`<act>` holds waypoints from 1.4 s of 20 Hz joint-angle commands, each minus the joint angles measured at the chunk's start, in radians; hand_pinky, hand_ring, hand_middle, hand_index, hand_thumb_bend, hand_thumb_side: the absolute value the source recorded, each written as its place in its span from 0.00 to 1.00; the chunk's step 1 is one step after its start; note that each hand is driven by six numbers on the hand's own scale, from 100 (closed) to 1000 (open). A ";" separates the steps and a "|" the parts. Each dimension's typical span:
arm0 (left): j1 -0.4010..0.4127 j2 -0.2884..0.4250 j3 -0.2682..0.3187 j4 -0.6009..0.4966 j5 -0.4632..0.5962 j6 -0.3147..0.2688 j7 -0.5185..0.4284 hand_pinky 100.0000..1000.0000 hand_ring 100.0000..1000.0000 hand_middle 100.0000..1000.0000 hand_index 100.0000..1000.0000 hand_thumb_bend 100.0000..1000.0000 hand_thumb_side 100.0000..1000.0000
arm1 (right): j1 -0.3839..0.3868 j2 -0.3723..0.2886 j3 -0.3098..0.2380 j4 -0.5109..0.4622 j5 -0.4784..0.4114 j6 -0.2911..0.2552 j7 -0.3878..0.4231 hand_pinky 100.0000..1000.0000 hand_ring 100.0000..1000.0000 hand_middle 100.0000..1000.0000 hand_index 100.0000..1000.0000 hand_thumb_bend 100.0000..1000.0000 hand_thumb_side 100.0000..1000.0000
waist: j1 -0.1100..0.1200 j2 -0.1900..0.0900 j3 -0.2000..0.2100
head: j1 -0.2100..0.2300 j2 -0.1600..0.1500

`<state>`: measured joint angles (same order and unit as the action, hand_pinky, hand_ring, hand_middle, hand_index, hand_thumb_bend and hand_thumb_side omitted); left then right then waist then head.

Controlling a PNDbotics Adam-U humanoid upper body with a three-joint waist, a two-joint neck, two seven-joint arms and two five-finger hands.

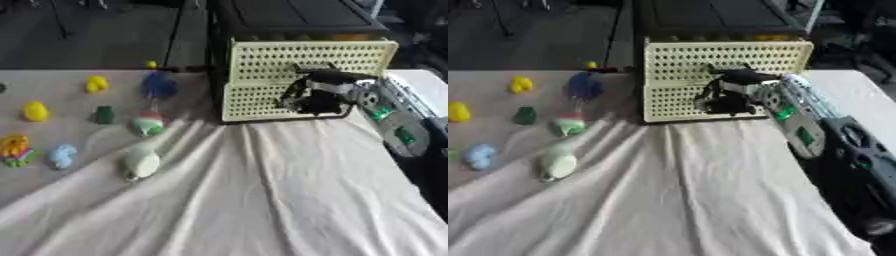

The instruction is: Pick up objects from table and place into drawer.

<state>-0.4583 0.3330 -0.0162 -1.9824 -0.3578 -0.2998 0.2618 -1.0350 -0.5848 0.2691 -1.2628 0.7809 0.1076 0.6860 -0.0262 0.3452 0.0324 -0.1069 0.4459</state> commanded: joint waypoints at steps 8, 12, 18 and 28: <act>-0.012 0.002 -0.005 -0.018 0.008 -0.003 -0.014 0.59 0.81 0.79 0.88 0.00 1.00 | -0.065 -0.013 -0.022 0.005 0.042 -0.003 -0.004 0.12 0.45 0.66 0.88 0.00 1.00 | -0.002 -0.022 0.008 | -0.007 -0.010; -0.013 0.002 -0.006 -0.018 0.010 -0.004 -0.017 0.59 0.81 0.79 0.88 0.00 1.00 | -0.080 0.002 -0.025 0.048 0.059 -0.005 -0.006 0.12 0.45 0.65 0.88 0.00 1.00 | -0.003 -0.020 0.017 | -0.011 -0.014; -0.017 0.001 -0.010 -0.018 0.013 -0.007 -0.023 0.59 0.81 0.79 0.88 0.00 1.00 | -0.096 0.024 -0.035 0.107 0.078 -0.007 -0.019 0.12 0.45 0.64 0.86 0.00 1.00 | -0.005 -0.016 0.023 | -0.017 -0.021; -0.014 0.000 -0.009 -0.018 0.015 -0.006 -0.025 0.59 0.81 0.79 0.88 0.00 1.00 | -0.106 0.034 -0.044 0.138 0.085 -0.008 -0.021 0.11 0.45 0.64 0.85 0.00 1.00 | -0.006 -0.016 0.022 | -0.020 -0.022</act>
<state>-0.4591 0.3253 -0.0277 -1.9824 -0.3449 -0.3057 0.2405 -1.1124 -0.5374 0.2401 -1.1222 0.8564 0.0969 0.6694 -0.0327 0.3510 0.0548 -0.1245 0.4362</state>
